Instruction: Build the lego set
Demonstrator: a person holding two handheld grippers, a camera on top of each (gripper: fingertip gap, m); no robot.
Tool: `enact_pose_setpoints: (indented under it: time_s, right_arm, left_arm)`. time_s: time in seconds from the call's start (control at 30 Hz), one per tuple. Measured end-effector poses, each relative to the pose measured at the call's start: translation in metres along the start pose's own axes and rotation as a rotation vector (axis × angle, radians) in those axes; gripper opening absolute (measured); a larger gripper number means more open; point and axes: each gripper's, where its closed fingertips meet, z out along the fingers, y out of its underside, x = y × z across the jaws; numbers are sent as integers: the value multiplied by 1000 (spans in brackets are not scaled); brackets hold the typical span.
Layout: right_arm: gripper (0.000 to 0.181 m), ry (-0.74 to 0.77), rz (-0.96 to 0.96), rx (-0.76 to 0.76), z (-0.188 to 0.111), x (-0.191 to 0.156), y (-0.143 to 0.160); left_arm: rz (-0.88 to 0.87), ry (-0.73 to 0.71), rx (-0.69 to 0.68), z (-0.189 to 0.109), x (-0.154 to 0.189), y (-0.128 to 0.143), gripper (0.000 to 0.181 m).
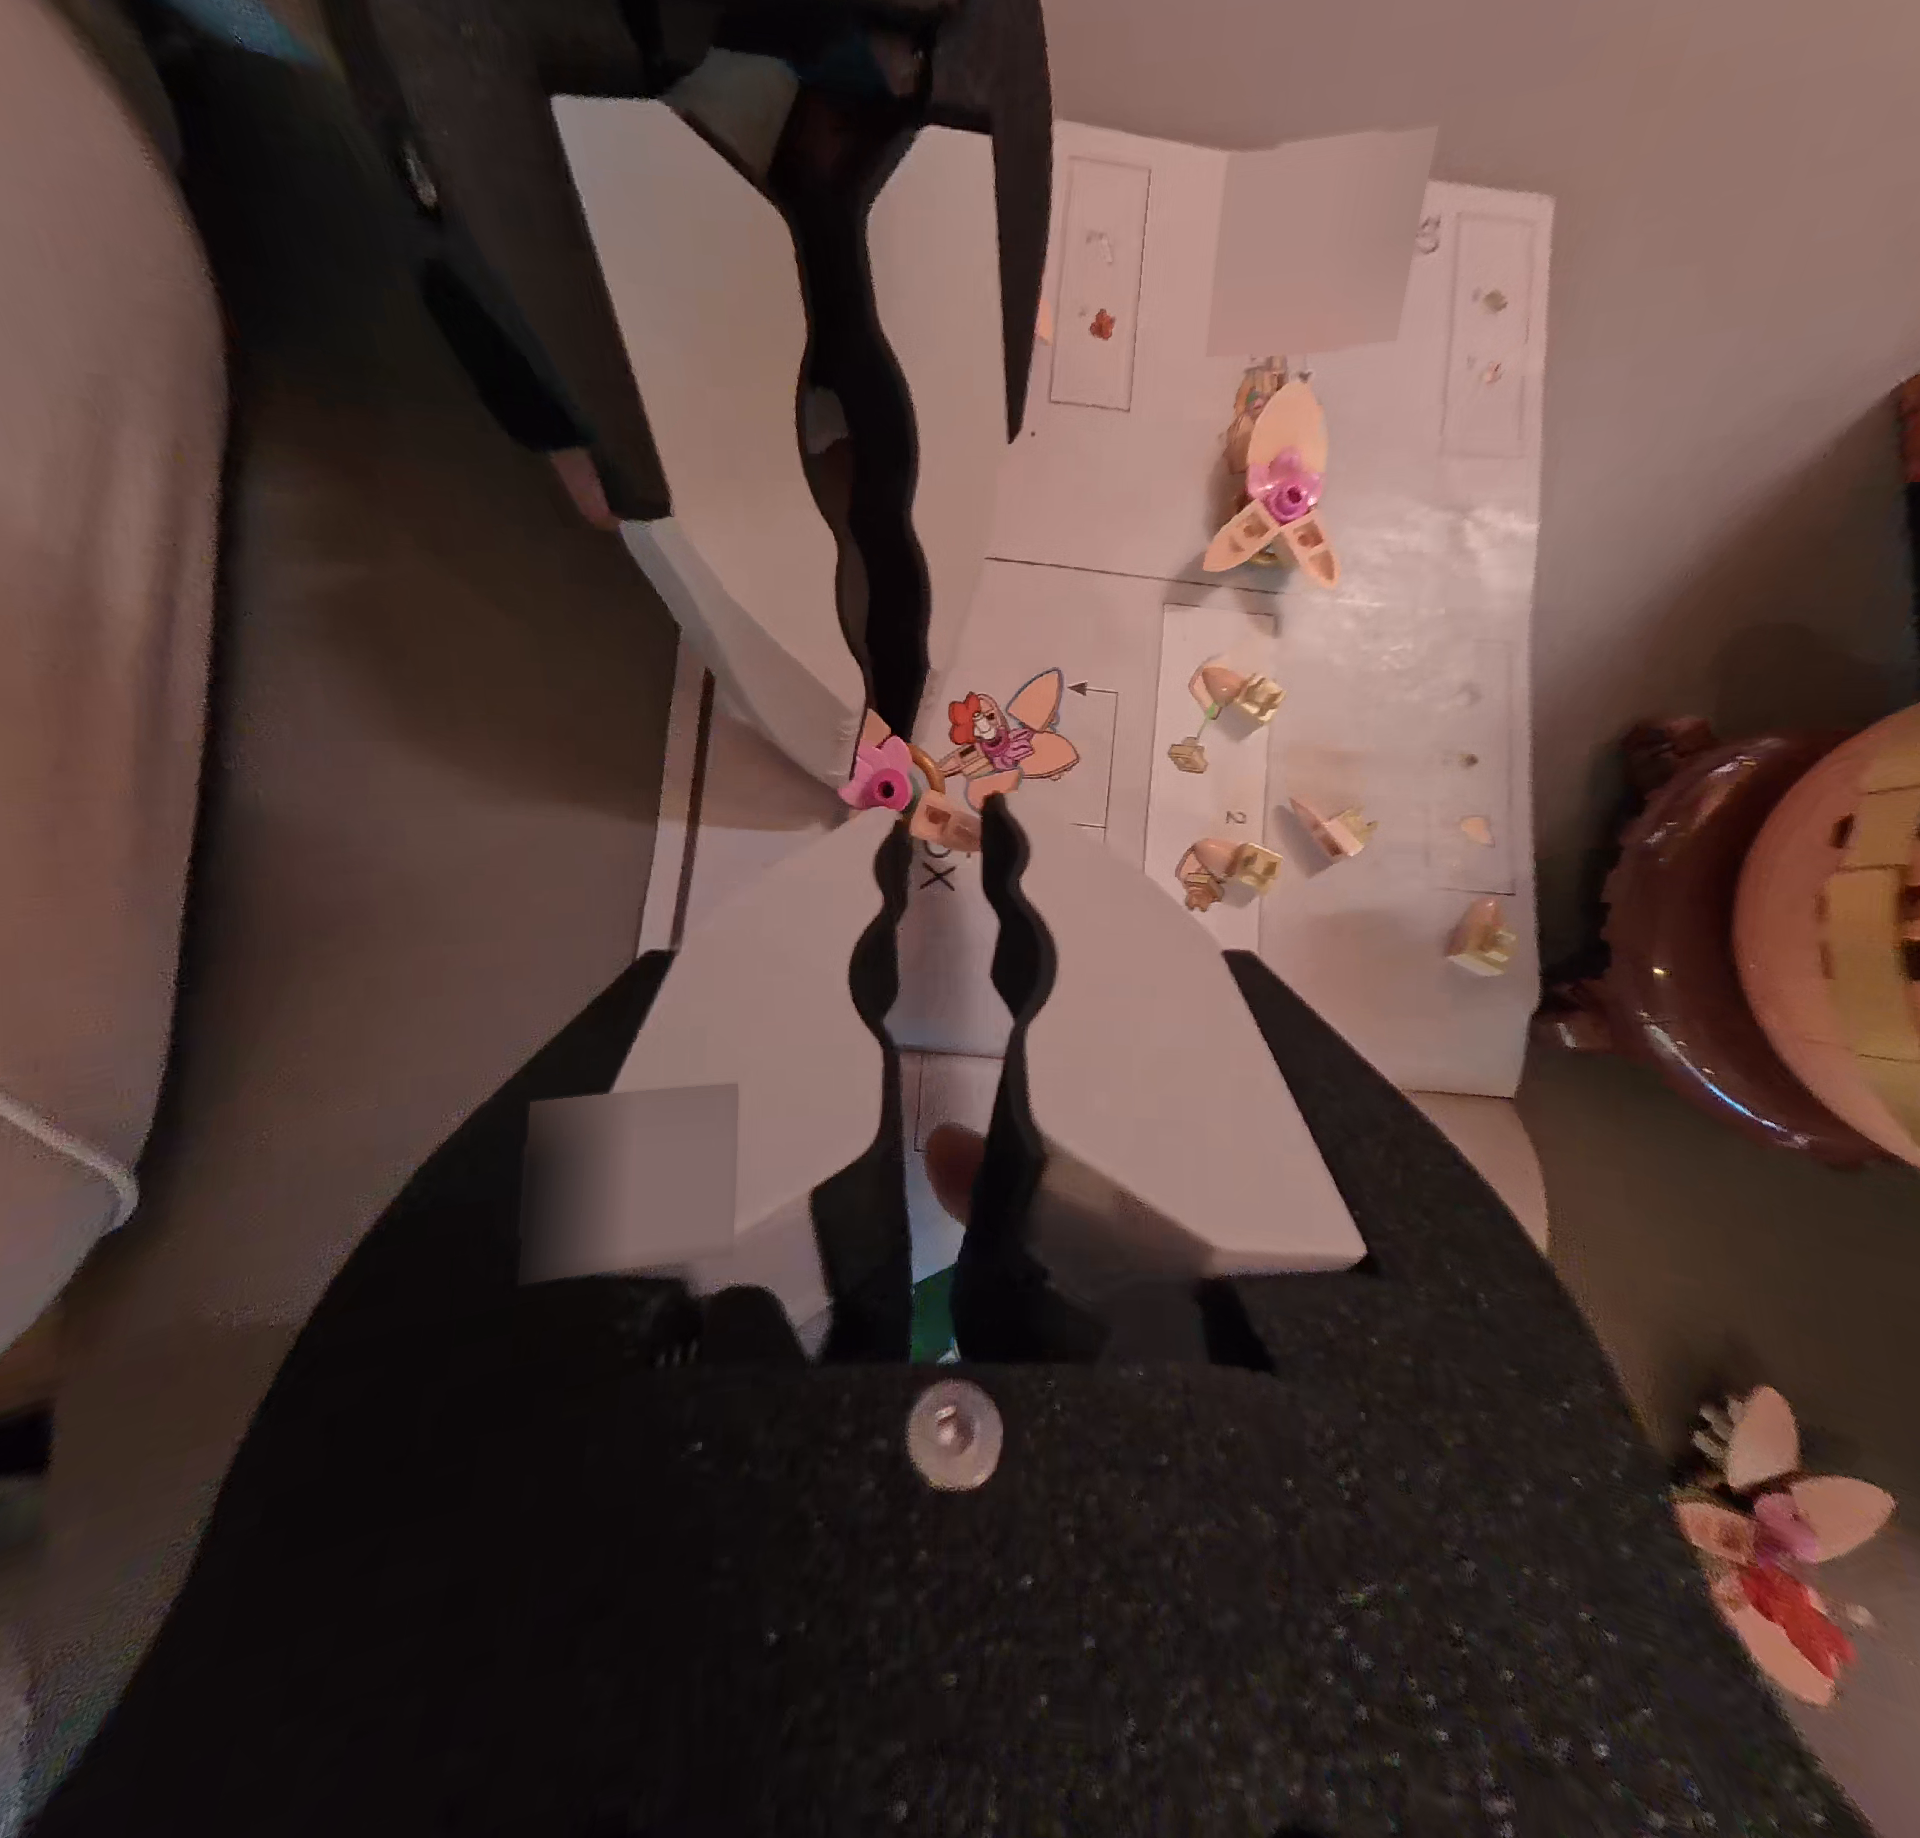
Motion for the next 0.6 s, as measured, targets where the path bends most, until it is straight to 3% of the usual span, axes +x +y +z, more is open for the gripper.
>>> enact_pose_setpoints:
  time_s: [0.23,0.6]
  right_arm:
    - [0,-53,14,0,3,-7,2]
    - [0,-104,69,-74,5,-6,2]
  left_arm:
    - [-2,0,0,0,0,0,11]
    - [-4,2,3,0,0,0,12]
